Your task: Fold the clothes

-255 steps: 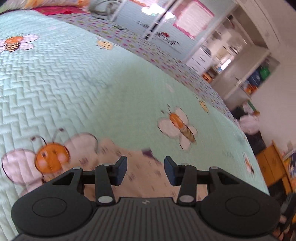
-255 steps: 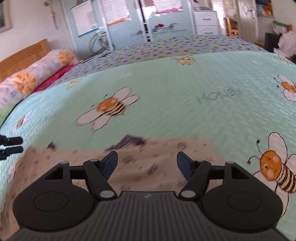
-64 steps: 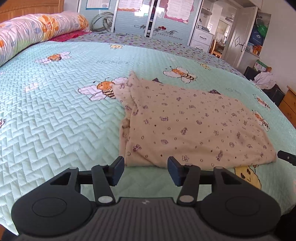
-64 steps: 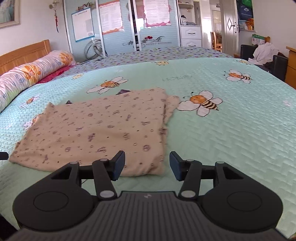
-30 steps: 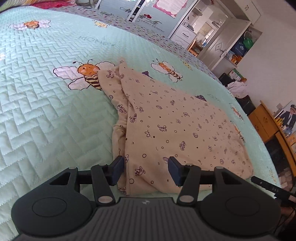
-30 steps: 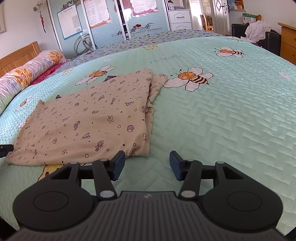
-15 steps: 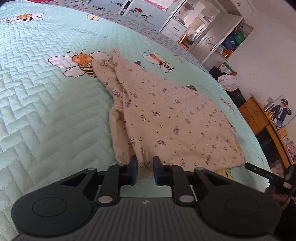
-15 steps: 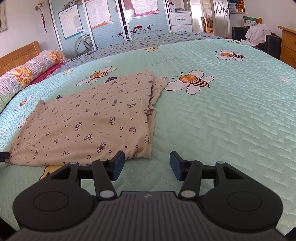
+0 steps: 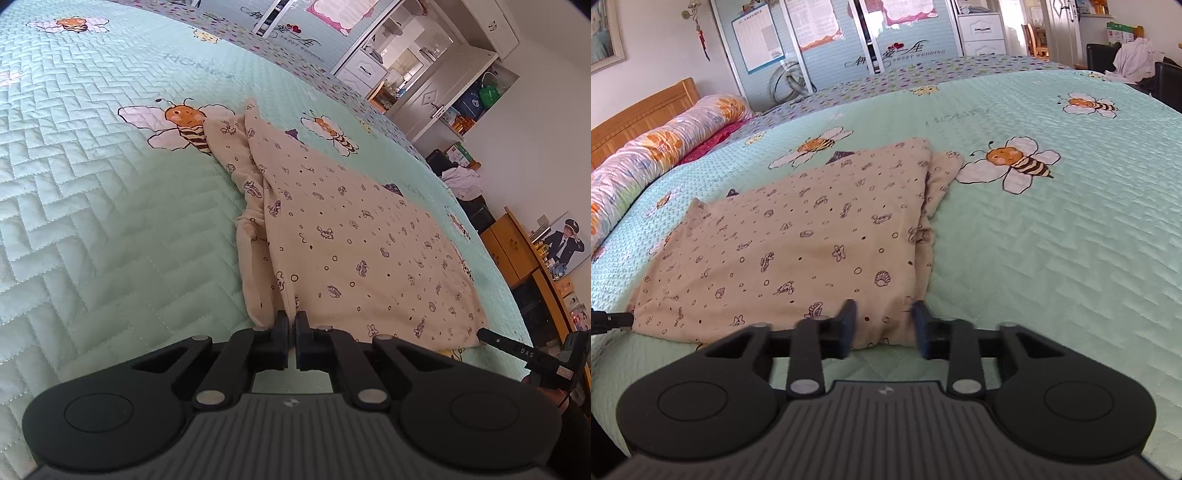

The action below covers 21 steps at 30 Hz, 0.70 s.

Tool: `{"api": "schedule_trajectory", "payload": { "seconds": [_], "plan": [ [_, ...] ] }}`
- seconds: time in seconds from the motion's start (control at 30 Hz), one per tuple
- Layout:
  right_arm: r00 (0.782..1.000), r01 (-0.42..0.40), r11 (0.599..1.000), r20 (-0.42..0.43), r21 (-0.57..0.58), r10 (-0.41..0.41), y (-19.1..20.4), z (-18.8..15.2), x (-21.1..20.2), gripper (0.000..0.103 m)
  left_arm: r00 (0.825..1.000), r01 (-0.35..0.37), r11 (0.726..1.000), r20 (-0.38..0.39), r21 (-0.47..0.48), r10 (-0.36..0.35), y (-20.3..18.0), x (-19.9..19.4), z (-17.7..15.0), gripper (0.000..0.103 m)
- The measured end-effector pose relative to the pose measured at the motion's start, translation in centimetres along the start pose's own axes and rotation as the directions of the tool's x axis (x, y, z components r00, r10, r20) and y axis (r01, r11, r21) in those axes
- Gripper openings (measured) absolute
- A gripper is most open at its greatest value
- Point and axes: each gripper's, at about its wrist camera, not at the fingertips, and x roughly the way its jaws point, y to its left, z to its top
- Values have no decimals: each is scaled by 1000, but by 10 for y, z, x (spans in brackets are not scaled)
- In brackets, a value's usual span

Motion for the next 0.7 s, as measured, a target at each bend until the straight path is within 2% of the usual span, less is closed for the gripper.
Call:
{"api": "schedule_trajectory", "payload": {
  "seconds": [0.03, 0.13, 0.2, 0.3, 0.47, 0.6, 0.7],
  "plan": [
    [1000, -6, 1000, 3, 6, 6, 0, 1, -1, 7, 1000, -2, 1000, 9, 2, 2, -1, -2, 0, 2],
    [999, -29, 999, 20, 37, 28, -4, 4, -8, 6, 999, 3, 1000, 50, 13, -4, -5, -14, 0, 1],
    [998, -52, 997, 41, 65, 49, -7, 8, -16, 6, 995, 33, 999, 92, 16, -35, -10, -28, -1, 1],
    [989, -130, 983, 94, 130, 119, -18, 12, -36, 5, 990, 61, 998, 128, 16, -62, -13, -45, -5, 1],
    [998, -64, 989, -11, 132, 66, -22, -2, -13, 5, 999, -1, 999, 42, -51, 3, 7, -25, -14, 1],
    [996, -90, 984, 27, 156, 87, -20, -8, -24, 5, 998, 11, 1000, 61, -24, -10, -2, -29, -10, 1],
    [997, -77, 985, 14, 152, 76, -21, -7, -21, 9, 999, -27, 999, 27, -19, 28, 0, -20, -7, 2]
  ]
}}
